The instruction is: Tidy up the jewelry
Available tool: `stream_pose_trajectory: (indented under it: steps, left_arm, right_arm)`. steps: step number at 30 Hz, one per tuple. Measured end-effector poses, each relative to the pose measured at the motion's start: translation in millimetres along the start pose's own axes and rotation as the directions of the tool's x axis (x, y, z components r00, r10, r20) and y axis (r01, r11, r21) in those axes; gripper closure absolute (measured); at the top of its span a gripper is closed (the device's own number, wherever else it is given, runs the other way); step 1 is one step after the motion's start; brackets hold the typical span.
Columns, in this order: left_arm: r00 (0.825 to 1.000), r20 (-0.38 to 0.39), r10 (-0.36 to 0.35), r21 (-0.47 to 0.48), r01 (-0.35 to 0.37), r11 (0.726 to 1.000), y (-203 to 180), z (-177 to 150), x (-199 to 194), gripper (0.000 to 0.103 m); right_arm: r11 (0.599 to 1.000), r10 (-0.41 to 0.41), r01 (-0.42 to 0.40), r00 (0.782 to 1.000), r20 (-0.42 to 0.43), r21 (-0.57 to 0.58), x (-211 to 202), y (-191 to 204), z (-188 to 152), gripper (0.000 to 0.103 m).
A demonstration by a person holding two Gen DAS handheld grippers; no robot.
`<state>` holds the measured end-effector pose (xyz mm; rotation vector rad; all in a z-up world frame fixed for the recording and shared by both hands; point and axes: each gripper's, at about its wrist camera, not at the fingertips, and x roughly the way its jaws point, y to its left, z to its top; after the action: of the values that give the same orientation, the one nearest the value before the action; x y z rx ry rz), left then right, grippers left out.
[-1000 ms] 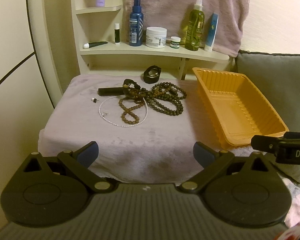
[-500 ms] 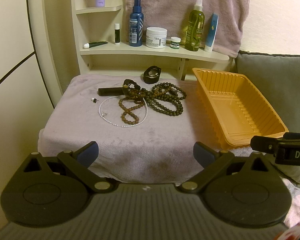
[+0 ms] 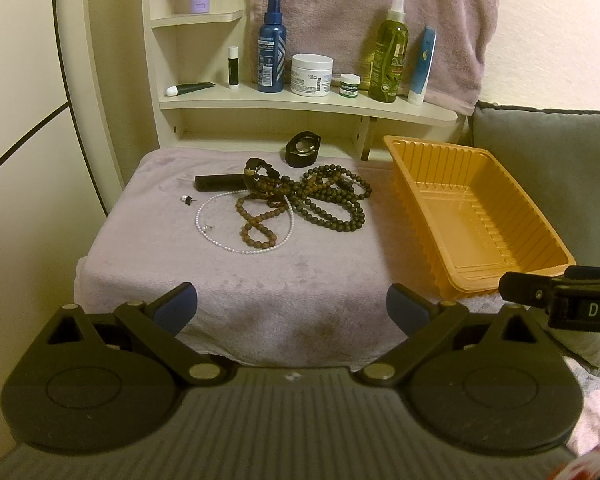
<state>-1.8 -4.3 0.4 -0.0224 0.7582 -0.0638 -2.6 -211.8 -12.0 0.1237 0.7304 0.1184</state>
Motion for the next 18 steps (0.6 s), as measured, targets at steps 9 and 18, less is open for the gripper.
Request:
stream_pose_trajectory:
  steps: [9, 18]
  left_arm:
    - [1.0, -0.002, -0.003, -0.003, 0.003, 1.0, 0.3, -0.1, 0.1, 0.003]
    - [1.0, -0.002, -0.003, -0.003, 0.003, 1.0, 0.3, 0.1, 0.0, 0.003]
  right_arm:
    - [1.0, 0.001, -0.001, 1.0, 0.0, 0.0, 0.0, -0.4, -0.2, 0.0]
    - [1.0, 0.001, -0.001, 1.0, -0.001, 0.0, 0.0, -0.5, 0.0, 0.0]
